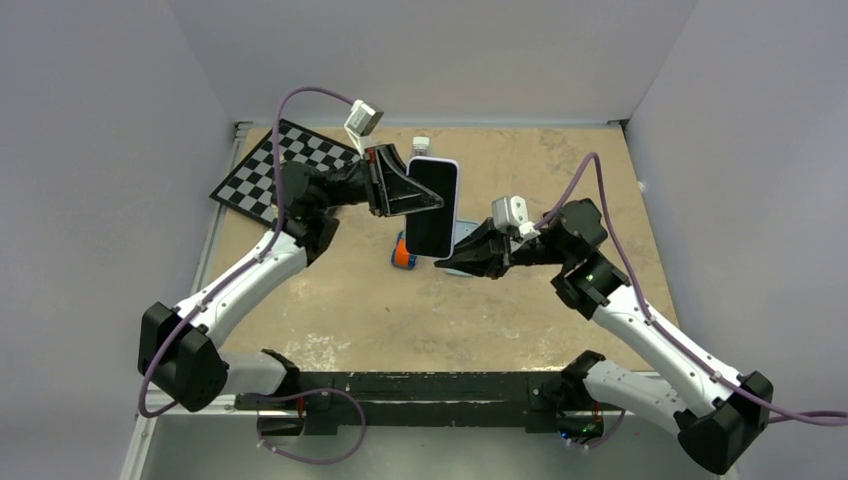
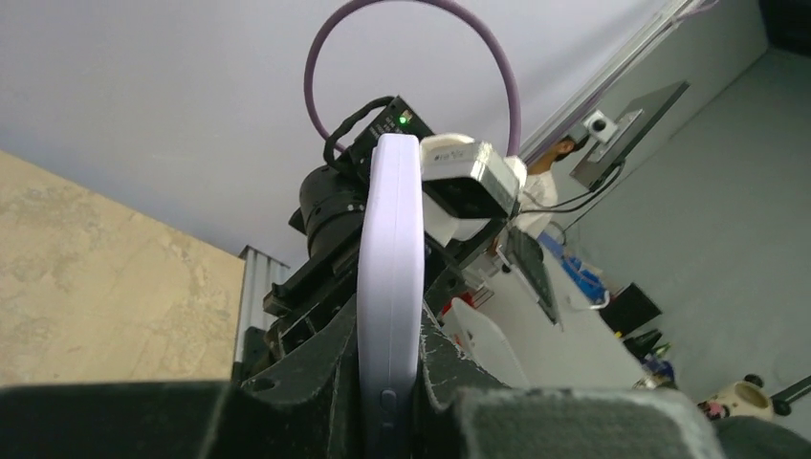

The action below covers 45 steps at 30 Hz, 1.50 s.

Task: Take the phone out of the phone case
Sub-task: Remove the phone case from the phone.

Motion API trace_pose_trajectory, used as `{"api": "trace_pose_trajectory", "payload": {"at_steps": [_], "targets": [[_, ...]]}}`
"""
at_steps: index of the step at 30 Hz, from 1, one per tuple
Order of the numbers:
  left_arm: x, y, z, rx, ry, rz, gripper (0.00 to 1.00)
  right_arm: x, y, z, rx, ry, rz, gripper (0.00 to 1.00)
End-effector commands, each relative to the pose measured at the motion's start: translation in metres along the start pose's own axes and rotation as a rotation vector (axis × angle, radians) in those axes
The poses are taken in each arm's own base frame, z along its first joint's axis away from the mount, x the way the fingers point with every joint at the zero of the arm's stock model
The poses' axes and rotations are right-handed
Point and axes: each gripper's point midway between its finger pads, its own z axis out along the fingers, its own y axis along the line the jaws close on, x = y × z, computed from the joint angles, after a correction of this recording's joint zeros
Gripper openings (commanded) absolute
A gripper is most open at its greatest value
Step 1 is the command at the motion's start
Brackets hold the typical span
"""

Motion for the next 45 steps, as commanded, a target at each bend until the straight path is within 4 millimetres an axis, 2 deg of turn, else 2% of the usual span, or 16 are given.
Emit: {"api": "trace_pose_trajectory", "payload": {"at_steps": [1, 9, 11, 12, 15, 19, 22, 23, 25, 29, 33, 37, 41, 43, 45], "targets": [[0.024, -0.067, 0.002, 0.146, 0.135, -0.153, 0.0, 0.015, -0.079, -0.01, 0.33, 0.087, -0.136, 0.0], [0.036, -0.048, -0.001, 0.075, 0.165, -0.134, 0.0, -0.004, -0.081, -0.018, 0.394, 0.05, -0.147, 0.0], [0.033, -0.044, 0.0, 0.042, 0.136, -0.092, 0.0, -0.001, -0.076, -0.019, 0.393, 0.06, -0.095, 0.0], [0.032, -0.04, 0.0, 0.009, 0.123, -0.076, 0.0, 0.003, -0.073, -0.02, 0.392, 0.064, -0.055, 0.05], [0.022, -0.023, -0.006, -0.14, 0.035, 0.066, 0.0, 0.022, -0.064, -0.023, 0.409, 0.081, 0.122, 0.31], [-0.001, 0.001, -0.024, -0.363, -0.101, 0.249, 0.0, 0.039, -0.041, -0.026, 0.382, 0.071, 0.308, 0.51], [-0.013, 0.008, -0.026, -0.403, -0.159, 0.291, 0.0, 0.027, -0.014, -0.022, 0.265, 0.01, 0.36, 0.61], [-0.016, 0.009, -0.024, -0.397, -0.169, 0.299, 0.0, 0.02, -0.008, -0.021, 0.237, -0.011, 0.362, 0.65], [-0.02, 0.01, -0.021, -0.386, -0.18, 0.302, 0.0, 0.007, 0.0, -0.018, 0.178, -0.041, 0.352, 0.68], [-0.024, 0.012, -0.015, -0.365, -0.185, 0.298, 0.0, -0.007, 0.004, -0.011, 0.112, -0.05, 0.351, 0.68], [-0.025, 0.009, -0.014, -0.352, -0.183, 0.302, 0.0, -0.014, -0.005, -0.007, 0.129, -0.07, 0.35, 0.66], [-0.022, 0.006, -0.013, -0.336, -0.165, 0.298, 0.0, -0.019, -0.005, -0.003, 0.093, -0.076, 0.342, 0.56], [-0.02, 0.001, -0.011, -0.313, -0.153, 0.294, 0.0, -0.014, -0.005, 0.001, 0.048, -0.054, 0.313, 0.32], [-0.019, -0.003, -0.008, -0.291, -0.136, 0.285, 0.0, -0.007, -0.004, 0.002, 0.027, -0.042, 0.284, 0.27], [-0.019, -0.002, -0.006, -0.283, -0.115, 0.248, 0.0, 0.0, -0.002, 0.003, -0.005, -0.025, 0.257, 0.26]]}}
